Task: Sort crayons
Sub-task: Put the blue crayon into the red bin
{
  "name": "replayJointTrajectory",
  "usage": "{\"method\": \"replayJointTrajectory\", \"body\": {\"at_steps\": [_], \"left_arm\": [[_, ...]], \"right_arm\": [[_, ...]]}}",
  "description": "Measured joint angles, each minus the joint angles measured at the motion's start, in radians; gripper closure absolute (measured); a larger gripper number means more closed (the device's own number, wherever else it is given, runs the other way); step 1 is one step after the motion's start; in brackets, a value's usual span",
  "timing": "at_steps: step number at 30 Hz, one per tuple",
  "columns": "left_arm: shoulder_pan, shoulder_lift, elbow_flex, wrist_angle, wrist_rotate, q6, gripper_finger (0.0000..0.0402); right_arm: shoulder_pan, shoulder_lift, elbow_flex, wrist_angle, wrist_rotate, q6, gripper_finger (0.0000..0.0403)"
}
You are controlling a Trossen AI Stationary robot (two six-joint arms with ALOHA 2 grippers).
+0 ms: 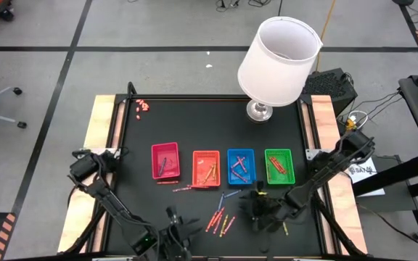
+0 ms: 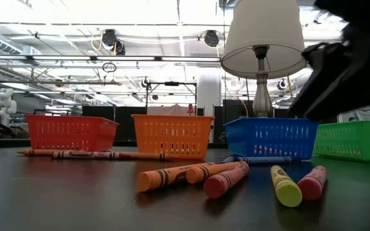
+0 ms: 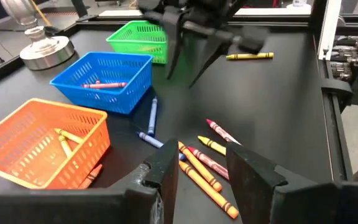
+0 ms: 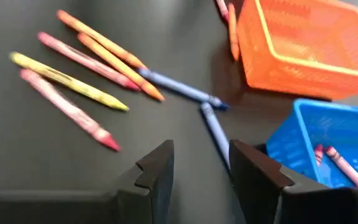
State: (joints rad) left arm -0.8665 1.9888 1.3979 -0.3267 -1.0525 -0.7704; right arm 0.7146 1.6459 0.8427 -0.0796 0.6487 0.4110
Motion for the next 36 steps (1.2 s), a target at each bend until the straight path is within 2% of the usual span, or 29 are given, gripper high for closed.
{"method": "replayJointTrajectory", "body": {"at_steps": [3, 10, 15, 20, 25, 32, 36], "left_arm": [[0.005, 0.000, 0.000, -0.001, 0.000, 0.001, 0.0268], [0.022, 0.000, 0.000, 0.004, -0.003, 0.026, 0.0268], [0.034, 0.000, 0.000, 0.008, -0.002, 0.019, 0.0268], [0.035, 0.000, 0.000, 0.023, 0.021, 0.020, 0.0268], [0.035, 0.000, 0.000, 0.027, 0.026, 0.021, 0.0268], [0.035, 0.000, 0.000, 0.028, 0.027, 0.026, 0.0268], [0.035, 0.000, 0.000, 0.027, 0.027, 0.027, 0.0268]], "right_arm": [[-0.026, 0.024, 0.011, -0.007, -0.033, -0.032, 0.0261], [-0.095, 0.040, 0.079, -0.032, -0.208, -0.202, 0.0261], [-0.138, 0.053, 0.132, -0.119, -0.260, -0.303, 0.0253], [-0.141, 0.126, 0.207, -0.184, -0.262, -0.369, 0.0224], [-0.153, 0.227, 0.318, -0.319, -0.234, -0.360, 0.0202], [-0.189, 0.301, 0.460, -0.533, -0.236, -0.338, 0.0209], [-0.207, 0.312, 0.488, -0.561, -0.311, -0.395, 0.0217]]}}
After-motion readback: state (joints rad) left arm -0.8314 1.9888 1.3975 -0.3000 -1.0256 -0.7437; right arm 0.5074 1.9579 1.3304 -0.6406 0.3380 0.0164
